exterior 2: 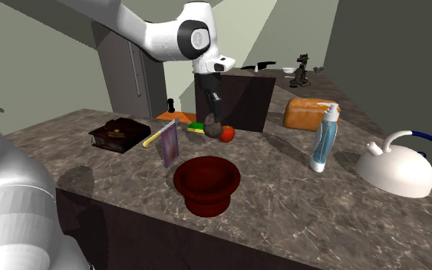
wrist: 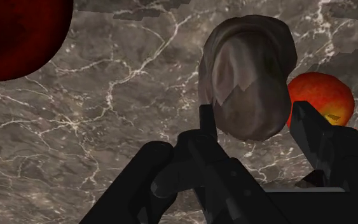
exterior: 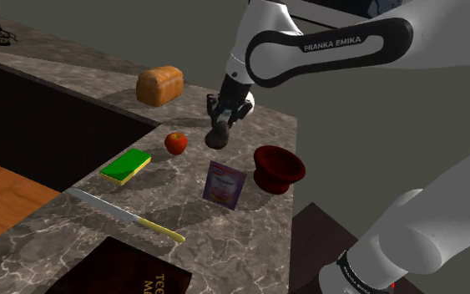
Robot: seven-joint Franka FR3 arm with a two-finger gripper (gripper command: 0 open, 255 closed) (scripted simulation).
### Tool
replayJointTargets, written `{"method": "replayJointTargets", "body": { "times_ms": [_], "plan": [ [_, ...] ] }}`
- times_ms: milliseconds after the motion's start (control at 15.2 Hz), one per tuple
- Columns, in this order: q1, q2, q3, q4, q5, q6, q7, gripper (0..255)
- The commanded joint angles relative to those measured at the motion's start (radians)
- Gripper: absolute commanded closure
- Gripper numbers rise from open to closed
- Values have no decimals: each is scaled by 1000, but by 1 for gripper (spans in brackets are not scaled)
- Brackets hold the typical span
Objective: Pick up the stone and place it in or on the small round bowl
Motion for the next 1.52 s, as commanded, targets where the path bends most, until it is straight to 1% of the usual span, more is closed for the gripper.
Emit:
{"method": "replayJointTargets", "body": {
  "times_ms": [0,594,660,1056,1452],
  "plan": [
    [1,-6,0,23,3,-30,-2,255],
    [0,-27,-6,125,11,-150,-13,255],
    [0,-27,-6,127,11,-153,-13,255],
    [-11,-245,-86,-62,66,-175,-133,255],
    [-22,-449,-178,-210,74,-233,-242,255]
  ]
}}
